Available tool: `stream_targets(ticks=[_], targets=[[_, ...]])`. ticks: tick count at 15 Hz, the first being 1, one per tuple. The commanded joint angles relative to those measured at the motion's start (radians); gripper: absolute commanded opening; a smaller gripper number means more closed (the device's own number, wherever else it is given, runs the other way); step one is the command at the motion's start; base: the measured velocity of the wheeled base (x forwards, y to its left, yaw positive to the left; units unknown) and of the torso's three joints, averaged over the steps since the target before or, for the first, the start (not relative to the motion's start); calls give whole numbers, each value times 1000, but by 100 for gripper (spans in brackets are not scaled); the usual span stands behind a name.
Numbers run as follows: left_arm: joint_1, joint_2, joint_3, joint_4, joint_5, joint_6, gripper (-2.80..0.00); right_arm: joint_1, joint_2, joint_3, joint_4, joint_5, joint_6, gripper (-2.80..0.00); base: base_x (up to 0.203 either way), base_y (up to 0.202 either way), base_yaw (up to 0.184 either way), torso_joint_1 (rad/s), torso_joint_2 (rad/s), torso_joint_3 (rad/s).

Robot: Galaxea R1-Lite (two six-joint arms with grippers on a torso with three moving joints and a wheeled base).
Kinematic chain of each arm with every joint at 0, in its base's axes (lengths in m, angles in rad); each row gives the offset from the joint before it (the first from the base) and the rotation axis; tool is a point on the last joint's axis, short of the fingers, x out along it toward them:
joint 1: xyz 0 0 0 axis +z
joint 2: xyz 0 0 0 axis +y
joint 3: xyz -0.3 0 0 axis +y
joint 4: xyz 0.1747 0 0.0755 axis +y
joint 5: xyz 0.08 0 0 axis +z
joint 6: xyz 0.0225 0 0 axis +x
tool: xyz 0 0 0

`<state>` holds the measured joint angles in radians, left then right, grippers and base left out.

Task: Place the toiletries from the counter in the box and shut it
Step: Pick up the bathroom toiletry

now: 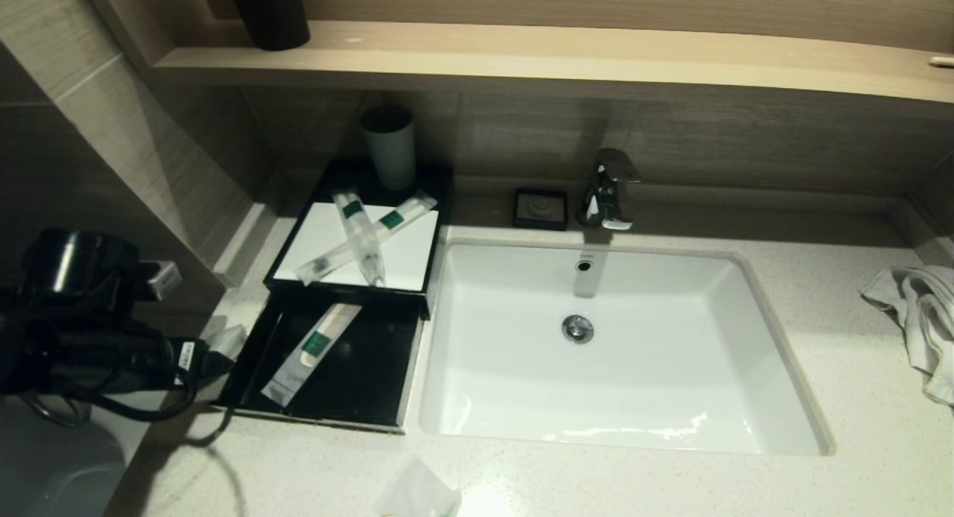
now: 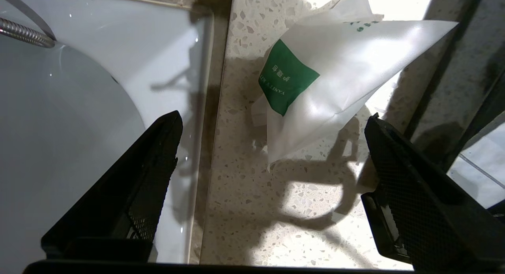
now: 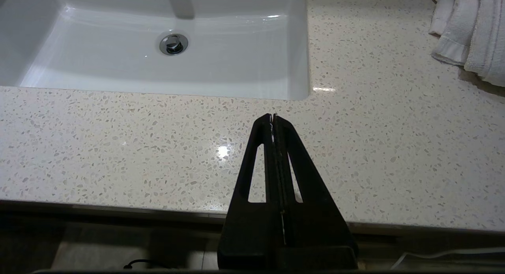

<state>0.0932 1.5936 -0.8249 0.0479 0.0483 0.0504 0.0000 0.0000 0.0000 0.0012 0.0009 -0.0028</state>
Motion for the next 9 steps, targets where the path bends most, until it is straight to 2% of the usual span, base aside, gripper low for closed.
stream_targets(ticks=[1,5,6,7,9], targets=[[2,21,1,-2,1,0,0,0,0,0,0,1,0,-280,0,0,0,0,0,0],[2,29,0,-22,1,-1,0,0,0,0,0,1,0,-280,0,0,0,0,0,0],[2,30,0,-22,1,-1,-229,0,0,0,0,1,0,-280,0,0,0,0,0,0],[2,35,0,-22,1,-1,-280,-2,0,0,-1,1,-1,-280,0,0,0,0,0,0],[2,42,-2,-23,1,-7,-280,0,0,0,0,1,-1,-280,0,0,0,0,0,0]])
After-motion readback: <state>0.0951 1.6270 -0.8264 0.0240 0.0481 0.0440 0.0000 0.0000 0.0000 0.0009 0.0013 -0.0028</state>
